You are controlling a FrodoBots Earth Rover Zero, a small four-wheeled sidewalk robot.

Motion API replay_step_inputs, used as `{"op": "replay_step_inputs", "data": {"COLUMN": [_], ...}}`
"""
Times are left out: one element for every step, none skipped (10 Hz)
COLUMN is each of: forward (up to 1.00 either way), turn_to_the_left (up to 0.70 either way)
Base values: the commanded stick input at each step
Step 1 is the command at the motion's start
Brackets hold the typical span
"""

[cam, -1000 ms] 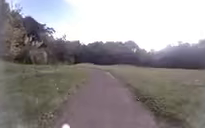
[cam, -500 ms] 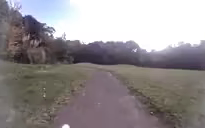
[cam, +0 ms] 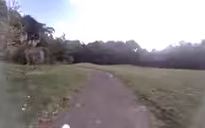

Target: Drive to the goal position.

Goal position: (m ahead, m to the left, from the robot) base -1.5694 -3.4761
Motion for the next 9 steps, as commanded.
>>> {"op": "replay_step_inputs", "data": {"forward": [1.00,1.00,1.00,1.00,1.00,1.00,1.00,1.00,1.00], "turn_to_the_left": [0.00,0.00,0.00,-0.01,-0.03,-0.03,-0.03,-0.03,-0.03]}}
